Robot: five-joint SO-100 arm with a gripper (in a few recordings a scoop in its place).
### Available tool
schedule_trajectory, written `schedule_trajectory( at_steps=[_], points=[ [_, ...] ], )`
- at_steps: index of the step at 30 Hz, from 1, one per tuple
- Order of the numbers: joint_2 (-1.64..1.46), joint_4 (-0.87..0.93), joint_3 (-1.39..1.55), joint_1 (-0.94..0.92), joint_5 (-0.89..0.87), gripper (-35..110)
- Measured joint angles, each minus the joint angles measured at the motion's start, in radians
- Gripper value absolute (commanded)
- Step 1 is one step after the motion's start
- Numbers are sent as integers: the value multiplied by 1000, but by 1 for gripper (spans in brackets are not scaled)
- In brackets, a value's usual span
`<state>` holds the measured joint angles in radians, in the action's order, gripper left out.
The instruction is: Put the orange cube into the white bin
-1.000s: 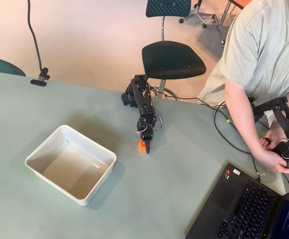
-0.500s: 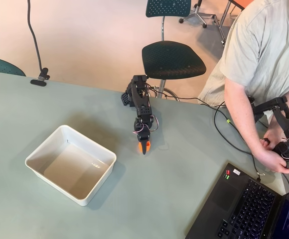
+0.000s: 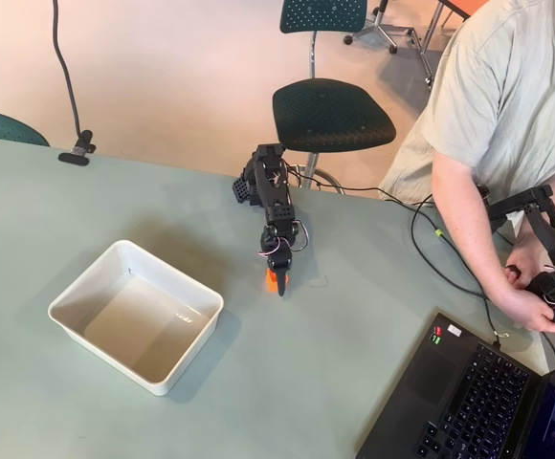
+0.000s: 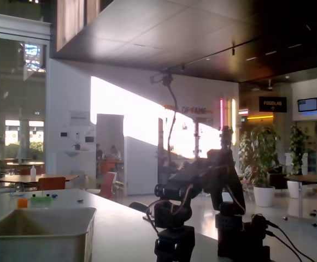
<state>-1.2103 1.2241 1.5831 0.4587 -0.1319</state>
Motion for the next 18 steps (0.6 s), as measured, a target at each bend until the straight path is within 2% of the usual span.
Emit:
schedule_trajectory(
  at_steps=[3,11,18],
  points=[
    [0,0,0,-8,0,58],
    [0,-2,-2,-8,0,31],
    [0,-6,-6,-8,0,24]
  ],
)
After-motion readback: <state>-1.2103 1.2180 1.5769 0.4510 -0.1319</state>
